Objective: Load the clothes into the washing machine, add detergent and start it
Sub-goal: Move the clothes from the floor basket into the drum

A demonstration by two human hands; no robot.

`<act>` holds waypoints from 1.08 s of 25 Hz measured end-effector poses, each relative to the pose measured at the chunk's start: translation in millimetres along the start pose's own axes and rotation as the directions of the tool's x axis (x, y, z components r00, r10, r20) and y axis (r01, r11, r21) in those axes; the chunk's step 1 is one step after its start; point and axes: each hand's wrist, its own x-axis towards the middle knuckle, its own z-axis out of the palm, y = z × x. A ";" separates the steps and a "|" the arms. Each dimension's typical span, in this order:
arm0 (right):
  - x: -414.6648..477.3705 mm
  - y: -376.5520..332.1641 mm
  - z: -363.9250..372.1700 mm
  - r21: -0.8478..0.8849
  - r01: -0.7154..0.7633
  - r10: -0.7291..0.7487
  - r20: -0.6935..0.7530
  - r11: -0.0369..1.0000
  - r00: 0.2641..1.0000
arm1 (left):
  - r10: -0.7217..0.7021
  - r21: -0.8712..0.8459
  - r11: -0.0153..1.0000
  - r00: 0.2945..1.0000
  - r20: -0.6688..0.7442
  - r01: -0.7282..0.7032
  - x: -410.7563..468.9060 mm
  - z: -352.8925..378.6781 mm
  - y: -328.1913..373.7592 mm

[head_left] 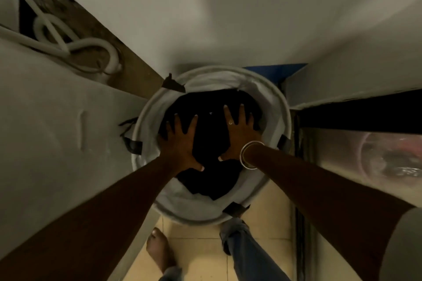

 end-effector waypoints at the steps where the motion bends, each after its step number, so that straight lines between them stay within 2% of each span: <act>1: 10.3 0.5 2.6 -0.026 0.005 -0.004 0.021 1.000 1.000 | -0.008 0.042 0.999 0.999 0.032 0.007 9.2 10.7 -2.6; 3: 28.3 -0.5 8.9 -0.029 0.007 -0.006 0.055 1.000 0.998 | -0.030 0.049 0.998 0.998 0.063 0.027 24.8 33.6 -10.5; 6: 40.8 -2.2 16.9 -0.032 0.011 -0.009 0.051 0.999 0.999 | -0.052 -0.035 0.998 0.999 0.015 0.053 40.8 56.8 -19.6; 10: 18.2 -10.0 13.5 -0.051 0.023 -0.029 -0.108 0.998 0.994 | 0.056 -0.287 0.952 0.983 -0.174 -0.105 34.1 52.9 -22.6; 13: -20.9 -23.8 -5.4 -0.051 0.009 -0.021 -0.249 0.999 0.968 | 0.018 -0.410 0.903 0.964 -0.266 -0.130 -2.0 15.7 -16.4; 18: -110.8 -50.1 -64.2 0.074 0.010 0.012 -0.290 0.997 0.957 | -0.024 -0.522 0.835 0.935 -0.353 -0.175 -84.5 -56.6 -16.5; 22: -196.1 -76.7 -117.2 0.237 0.062 0.047 -0.429 0.970 0.902 | -0.089 -0.608 0.761 0.892 -0.444 -0.227 -162.8 -124.0 -10.5; 27: -314.8 -127.7 -187.1 0.413 0.138 0.144 -0.581 0.900 0.801 | -0.172 -0.603 0.740 0.783 -0.598 -0.298 -279.7 -218.3 -13.7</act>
